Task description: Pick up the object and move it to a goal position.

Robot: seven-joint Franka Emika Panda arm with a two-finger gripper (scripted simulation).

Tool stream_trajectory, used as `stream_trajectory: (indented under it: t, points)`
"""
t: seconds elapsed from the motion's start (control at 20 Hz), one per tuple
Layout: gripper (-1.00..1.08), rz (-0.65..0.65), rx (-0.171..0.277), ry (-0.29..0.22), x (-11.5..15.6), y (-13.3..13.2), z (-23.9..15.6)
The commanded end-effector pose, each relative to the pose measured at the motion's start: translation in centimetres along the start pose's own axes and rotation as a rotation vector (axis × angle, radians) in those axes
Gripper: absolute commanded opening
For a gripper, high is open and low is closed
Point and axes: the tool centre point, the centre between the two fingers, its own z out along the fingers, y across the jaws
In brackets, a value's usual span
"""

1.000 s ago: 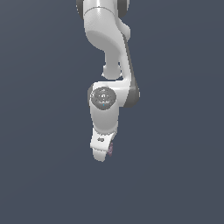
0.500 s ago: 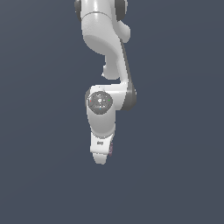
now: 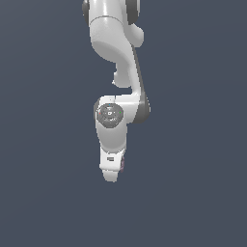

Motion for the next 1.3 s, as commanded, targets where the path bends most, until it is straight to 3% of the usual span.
stream_trajectory:
  t: [0.0, 0.3, 0.6, 0.65, 1.25]
  points:
    - [1.00, -0.001, 0.001, 0.000, 0.0, -0.1, 1.0]
    - [1.00, -0.004, 0.001, 0.000, 0.0, -0.2, 4.1]
    - [1.00, -0.004, 0.001, 0.000, 0.0, 0.0, 4.5]
    - [-1.00, -0.004, 0.001, 0.000, 0.0, 0.0, 4.5]
    - [-1.00, -0.004, 0.001, 0.000, -0.2, 0.0, 4.4]
